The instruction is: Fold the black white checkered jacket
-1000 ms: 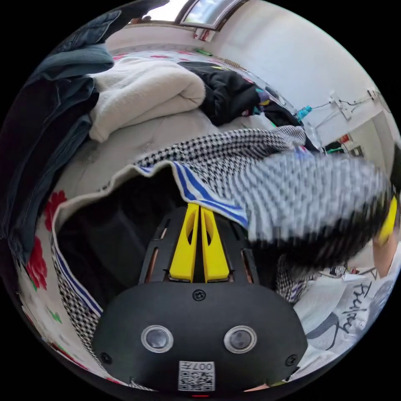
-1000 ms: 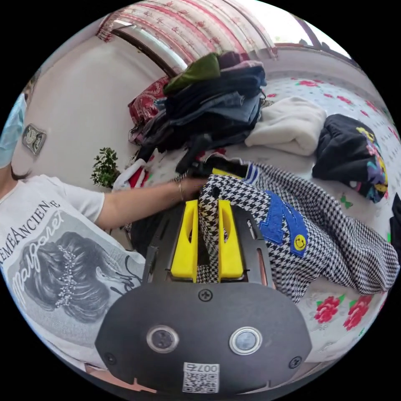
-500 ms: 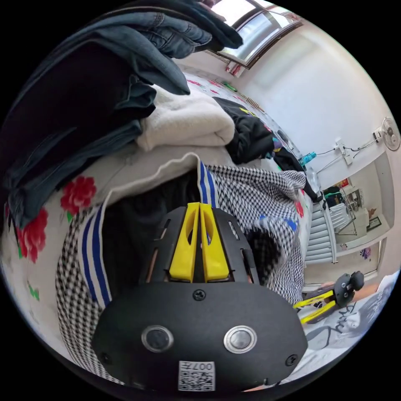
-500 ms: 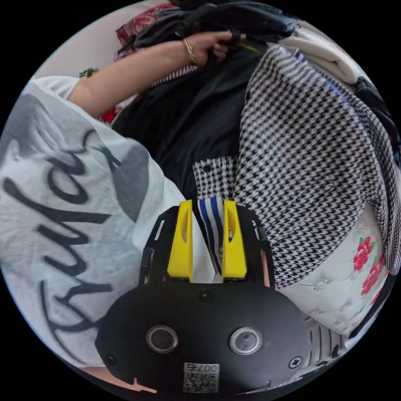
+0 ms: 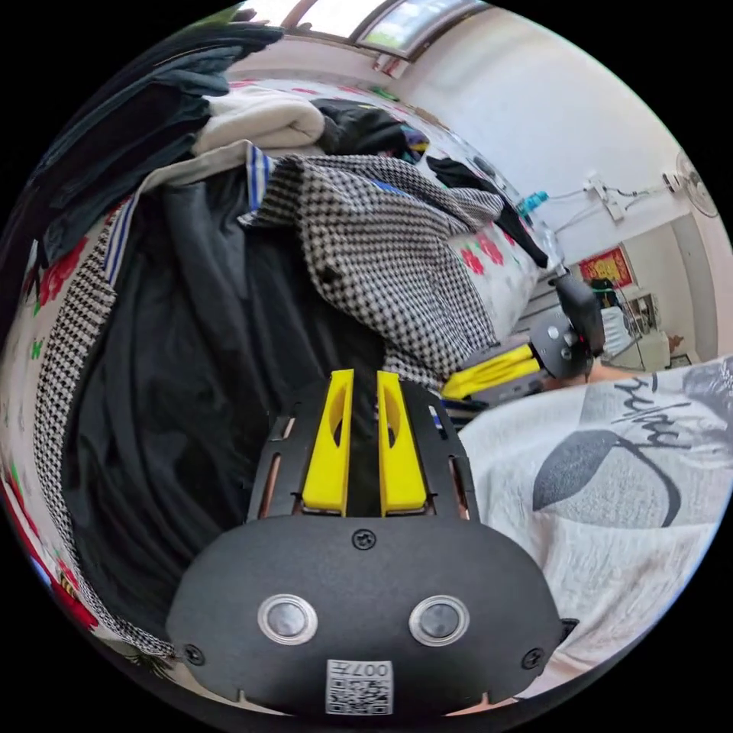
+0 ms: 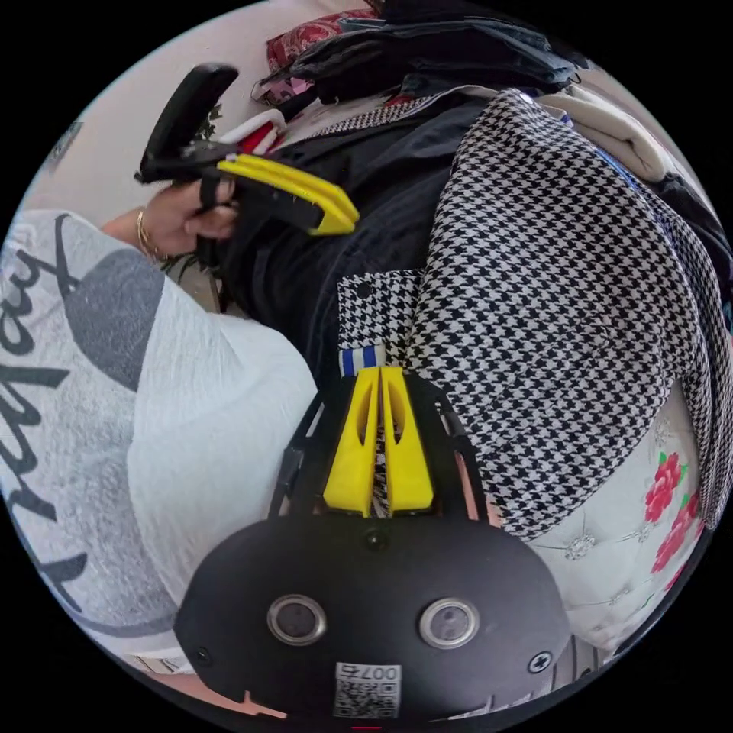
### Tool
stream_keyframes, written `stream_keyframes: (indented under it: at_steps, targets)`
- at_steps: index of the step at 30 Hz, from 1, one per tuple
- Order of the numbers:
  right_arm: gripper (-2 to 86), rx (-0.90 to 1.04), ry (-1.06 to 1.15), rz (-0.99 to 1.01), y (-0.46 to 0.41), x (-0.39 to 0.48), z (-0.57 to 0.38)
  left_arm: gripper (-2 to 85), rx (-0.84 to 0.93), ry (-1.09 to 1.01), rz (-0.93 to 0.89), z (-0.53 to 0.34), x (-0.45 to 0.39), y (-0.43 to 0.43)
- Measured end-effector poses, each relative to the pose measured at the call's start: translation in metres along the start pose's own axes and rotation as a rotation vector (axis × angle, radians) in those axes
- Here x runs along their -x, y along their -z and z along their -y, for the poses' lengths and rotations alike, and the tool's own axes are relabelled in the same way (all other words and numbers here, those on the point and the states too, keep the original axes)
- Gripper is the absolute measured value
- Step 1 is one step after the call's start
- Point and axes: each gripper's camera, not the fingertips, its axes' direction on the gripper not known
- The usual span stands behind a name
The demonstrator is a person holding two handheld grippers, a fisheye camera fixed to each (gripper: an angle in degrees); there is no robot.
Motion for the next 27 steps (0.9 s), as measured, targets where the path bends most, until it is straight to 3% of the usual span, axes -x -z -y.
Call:
stream_keyframes:
  at_steps: [5,7,11,17,22,27]
  targets:
    - [-0.2,-0.098,-0.039,0.007,0.024,0.008,-0.038,4.2,0.125,-0.052,0.100,-0.013,-0.040,-0.057]
    - [-0.2,-0.062,-0.063,0.003,0.013,0.007,-0.050,0.5,0.091,-0.066,0.215,-0.015,-0.050,-0.068]
    - [-0.3,-0.075,-0.109,-0.005,0.014,0.008,-0.067,-0.7,0.128,-0.072,0.192,-0.011,-0.055,-0.072]
    - [-0.3,-0.114,-0.130,0.017,0.036,0.011,-0.077,-0.9,0.044,-0.099,0.157,-0.047,-0.086,-0.045]
    - [-0.3,-0.151,-0.135,0.018,0.052,0.017,-0.093,-0.3,-0.002,-0.031,0.220,-0.094,-0.092,-0.041]
    - [-0.3,-0.170,-0.135,0.013,0.068,0.016,-0.092,6.3,-0.030,-0.094,0.266,-0.053,-0.097,-0.053]
